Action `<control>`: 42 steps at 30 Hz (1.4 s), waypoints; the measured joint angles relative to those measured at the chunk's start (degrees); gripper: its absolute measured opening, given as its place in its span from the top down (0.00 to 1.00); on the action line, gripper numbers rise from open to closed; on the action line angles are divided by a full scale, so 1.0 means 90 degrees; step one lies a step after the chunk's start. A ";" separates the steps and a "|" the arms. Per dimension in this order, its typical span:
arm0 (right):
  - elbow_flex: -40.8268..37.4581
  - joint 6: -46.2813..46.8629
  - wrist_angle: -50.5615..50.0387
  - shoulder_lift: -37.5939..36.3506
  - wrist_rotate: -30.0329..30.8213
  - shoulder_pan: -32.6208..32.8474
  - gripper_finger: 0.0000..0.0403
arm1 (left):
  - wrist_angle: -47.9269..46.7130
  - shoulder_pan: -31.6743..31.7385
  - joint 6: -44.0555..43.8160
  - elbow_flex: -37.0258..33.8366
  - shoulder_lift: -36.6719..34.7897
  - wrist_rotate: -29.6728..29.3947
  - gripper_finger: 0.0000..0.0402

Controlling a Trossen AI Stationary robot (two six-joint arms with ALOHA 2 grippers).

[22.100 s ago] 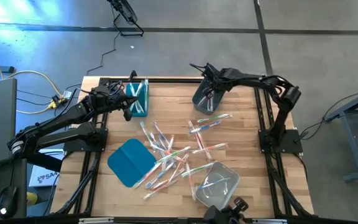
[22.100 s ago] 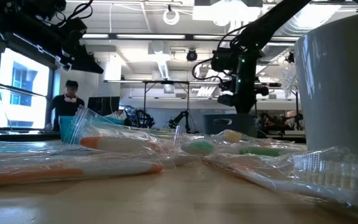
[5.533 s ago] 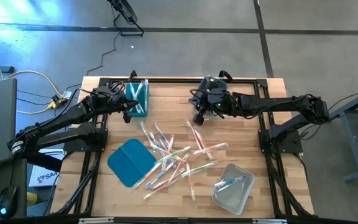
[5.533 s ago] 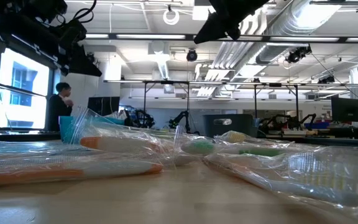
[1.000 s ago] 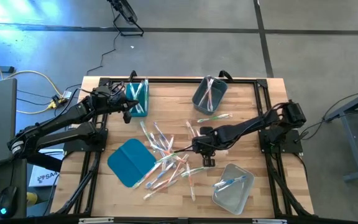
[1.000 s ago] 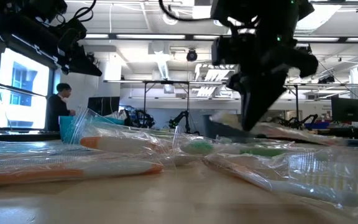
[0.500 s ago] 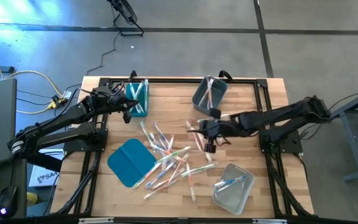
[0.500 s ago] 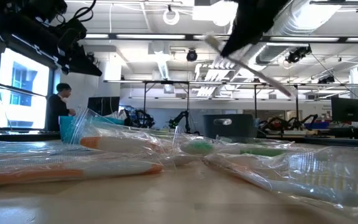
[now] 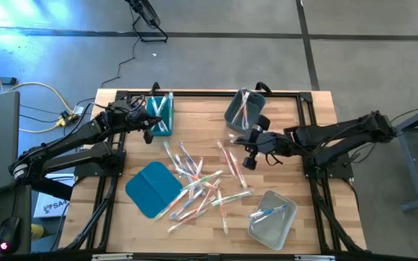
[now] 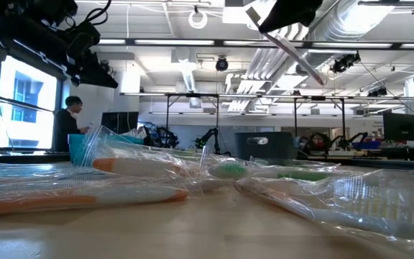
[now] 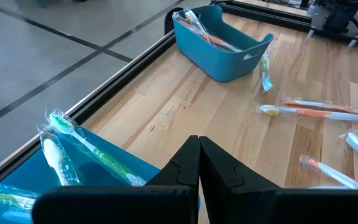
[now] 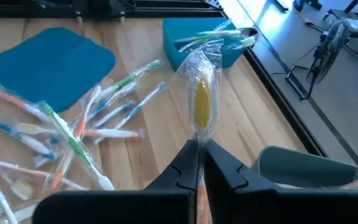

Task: Pick & Place Toothbrushes
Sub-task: Put the orange toothbrush into the dark gray bin

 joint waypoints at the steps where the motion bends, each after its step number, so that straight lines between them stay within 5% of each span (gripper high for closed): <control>1: 0.0000 0.0048 -0.0025 -0.0002 0.0012 -0.0013 0.99 | 0.0005 0.0000 0.0001 0.0000 0.0000 -0.0002 1.00; 15: 0.0000 -0.0249 0.0764 0.0000 0.0100 -0.1322 0.99 | 0.0015 0.0000 0.0000 0.0000 0.0000 -0.0002 1.00; 27: -0.0012 -0.0196 0.2079 0.0393 -0.0864 -0.2702 0.99 | 0.0015 0.0000 0.0000 0.0000 0.0000 -0.0002 1.00; 42: -0.0007 0.0951 0.2261 0.1670 -0.0381 -0.3714 0.99 | 0.0010 0.0000 0.0000 0.0000 0.0000 0.0000 1.00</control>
